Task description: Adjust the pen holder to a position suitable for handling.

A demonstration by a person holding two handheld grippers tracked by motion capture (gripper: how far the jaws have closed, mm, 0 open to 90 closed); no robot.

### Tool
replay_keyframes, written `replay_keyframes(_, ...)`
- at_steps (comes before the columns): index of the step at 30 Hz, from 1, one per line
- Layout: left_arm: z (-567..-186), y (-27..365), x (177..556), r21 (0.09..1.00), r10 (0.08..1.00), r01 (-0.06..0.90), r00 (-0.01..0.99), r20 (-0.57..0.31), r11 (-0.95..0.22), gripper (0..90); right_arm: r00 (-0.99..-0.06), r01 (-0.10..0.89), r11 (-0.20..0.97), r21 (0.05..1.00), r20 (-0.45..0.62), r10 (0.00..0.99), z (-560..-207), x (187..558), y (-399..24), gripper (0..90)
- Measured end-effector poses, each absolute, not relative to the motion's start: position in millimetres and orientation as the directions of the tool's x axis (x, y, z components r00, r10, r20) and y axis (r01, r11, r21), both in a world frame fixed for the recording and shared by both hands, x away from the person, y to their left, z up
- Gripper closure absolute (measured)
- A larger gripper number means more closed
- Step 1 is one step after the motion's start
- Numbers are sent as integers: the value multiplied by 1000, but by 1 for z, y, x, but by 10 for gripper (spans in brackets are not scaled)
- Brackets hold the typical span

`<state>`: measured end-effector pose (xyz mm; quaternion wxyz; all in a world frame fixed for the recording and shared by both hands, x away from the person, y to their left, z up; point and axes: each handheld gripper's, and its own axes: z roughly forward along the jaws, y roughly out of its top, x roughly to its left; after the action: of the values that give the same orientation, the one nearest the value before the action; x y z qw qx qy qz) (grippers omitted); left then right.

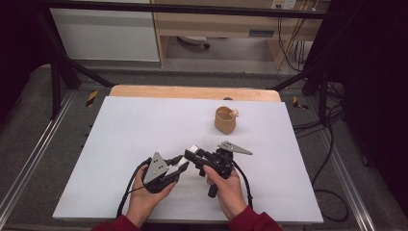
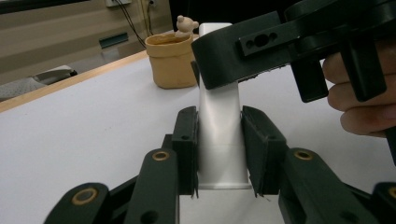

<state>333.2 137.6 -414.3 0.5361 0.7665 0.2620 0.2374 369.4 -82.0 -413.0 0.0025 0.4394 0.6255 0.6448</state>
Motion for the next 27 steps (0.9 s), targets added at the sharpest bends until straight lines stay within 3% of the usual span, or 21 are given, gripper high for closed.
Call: replay_keyframes(27,-418,138,335,945,655,155,751,78,-290,675,-609,564,-239,791,593,527,-417,371,-85,628)
